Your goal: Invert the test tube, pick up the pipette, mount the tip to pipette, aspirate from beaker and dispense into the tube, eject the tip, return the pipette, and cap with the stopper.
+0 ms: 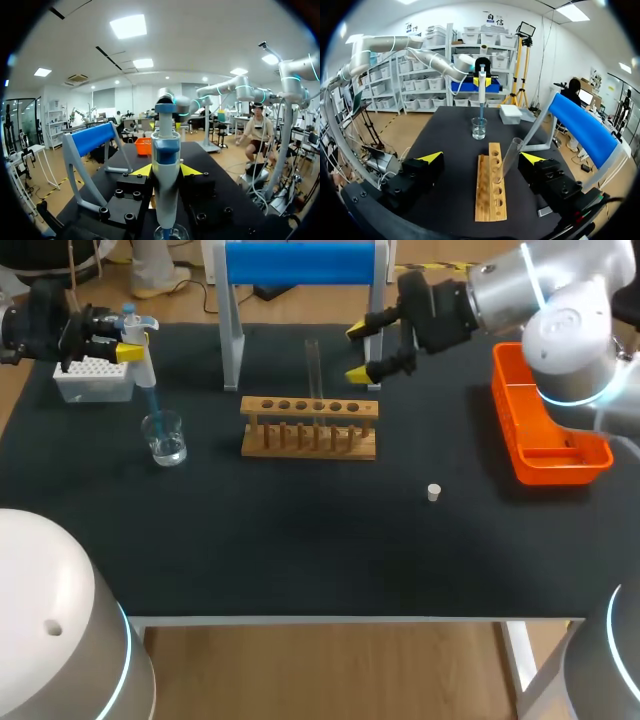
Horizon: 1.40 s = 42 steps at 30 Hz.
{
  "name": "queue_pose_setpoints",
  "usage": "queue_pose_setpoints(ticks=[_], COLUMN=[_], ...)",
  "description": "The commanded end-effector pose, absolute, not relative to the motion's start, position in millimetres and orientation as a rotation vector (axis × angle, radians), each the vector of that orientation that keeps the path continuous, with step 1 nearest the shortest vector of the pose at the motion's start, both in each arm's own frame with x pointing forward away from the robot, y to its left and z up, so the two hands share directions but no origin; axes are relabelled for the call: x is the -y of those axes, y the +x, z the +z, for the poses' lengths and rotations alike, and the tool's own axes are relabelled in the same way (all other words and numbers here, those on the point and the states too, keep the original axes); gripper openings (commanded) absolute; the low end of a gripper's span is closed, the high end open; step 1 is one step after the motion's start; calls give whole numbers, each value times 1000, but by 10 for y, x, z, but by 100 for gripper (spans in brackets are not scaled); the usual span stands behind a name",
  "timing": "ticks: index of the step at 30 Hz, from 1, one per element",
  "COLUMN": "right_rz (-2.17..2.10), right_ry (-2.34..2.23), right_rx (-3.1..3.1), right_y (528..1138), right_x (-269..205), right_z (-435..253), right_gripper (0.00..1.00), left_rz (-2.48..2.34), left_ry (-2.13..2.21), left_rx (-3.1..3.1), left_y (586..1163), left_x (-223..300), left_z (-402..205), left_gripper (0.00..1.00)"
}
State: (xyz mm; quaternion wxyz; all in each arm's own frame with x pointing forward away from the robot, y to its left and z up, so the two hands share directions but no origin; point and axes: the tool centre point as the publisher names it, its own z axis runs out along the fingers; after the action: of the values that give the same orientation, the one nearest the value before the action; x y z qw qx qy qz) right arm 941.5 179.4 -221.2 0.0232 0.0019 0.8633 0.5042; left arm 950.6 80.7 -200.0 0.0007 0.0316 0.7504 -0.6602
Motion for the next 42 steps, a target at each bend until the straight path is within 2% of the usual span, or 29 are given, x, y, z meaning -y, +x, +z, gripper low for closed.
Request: queue_pose_setpoints(ticks=[1,42], right_rz=[1588,1519], right_ry=[-28,-153], right_rx=[-2700,-2791], right_y=[9565,9933], right_x=[-1865,-2275], right_z=[-2289,-2738], right_gripper=[100,100], left_rz=[-2074,-2074], left_ry=[103,103], left_rx=[-2361,-2361], left_y=[9520,9520], left_x=[-817,-817], left_z=[-1994,-1994], left_gripper=[0,0])
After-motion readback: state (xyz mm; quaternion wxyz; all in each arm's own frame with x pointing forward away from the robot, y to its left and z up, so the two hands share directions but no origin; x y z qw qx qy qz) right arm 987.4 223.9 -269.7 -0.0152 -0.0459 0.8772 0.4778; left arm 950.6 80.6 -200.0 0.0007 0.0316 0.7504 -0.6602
